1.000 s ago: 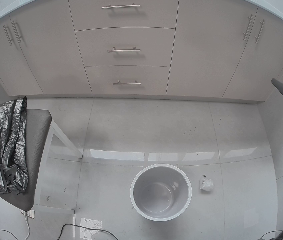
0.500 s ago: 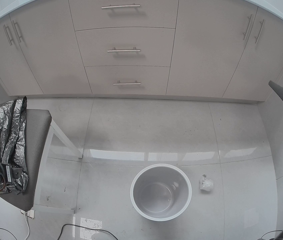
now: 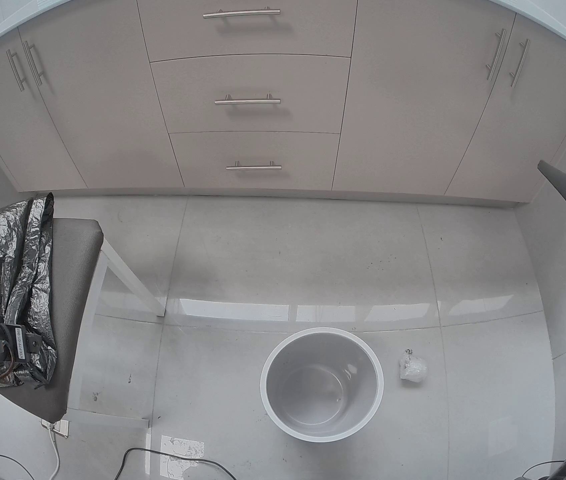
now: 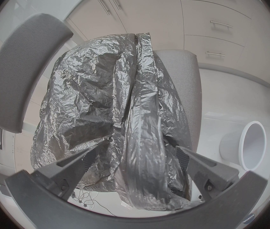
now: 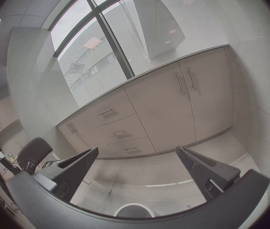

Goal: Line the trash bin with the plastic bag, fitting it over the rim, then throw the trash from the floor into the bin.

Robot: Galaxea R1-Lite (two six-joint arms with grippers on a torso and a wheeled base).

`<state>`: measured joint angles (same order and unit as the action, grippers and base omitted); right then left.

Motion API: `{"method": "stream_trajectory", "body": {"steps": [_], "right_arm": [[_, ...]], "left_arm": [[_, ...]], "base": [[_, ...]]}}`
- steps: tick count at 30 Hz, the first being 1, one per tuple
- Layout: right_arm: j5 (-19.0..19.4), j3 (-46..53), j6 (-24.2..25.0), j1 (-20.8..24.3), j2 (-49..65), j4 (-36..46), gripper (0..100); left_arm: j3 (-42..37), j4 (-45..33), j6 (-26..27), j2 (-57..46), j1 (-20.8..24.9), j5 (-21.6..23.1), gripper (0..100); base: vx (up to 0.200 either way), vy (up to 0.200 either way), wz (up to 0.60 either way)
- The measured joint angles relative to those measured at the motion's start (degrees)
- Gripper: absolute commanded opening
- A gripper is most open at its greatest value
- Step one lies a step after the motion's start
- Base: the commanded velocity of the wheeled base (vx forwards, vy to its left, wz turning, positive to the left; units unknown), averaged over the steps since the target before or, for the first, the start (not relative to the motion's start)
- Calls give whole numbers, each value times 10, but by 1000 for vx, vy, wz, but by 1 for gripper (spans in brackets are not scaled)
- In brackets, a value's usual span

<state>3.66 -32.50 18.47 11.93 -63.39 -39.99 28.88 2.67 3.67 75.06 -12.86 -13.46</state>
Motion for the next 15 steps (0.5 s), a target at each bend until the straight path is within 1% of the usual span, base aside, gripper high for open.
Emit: {"method": "stream_trajectory", "body": {"steps": [6,15], "right_arm": [[0,0,-1,0,0,0,100],[0,1,0,1,2,0,100]], "left_arm": [[-1,37,0,9,-2,-36,100],[-6,67,3,30,-9,-40,100]], "base": [[0,0,0],[0,0,0]]}}
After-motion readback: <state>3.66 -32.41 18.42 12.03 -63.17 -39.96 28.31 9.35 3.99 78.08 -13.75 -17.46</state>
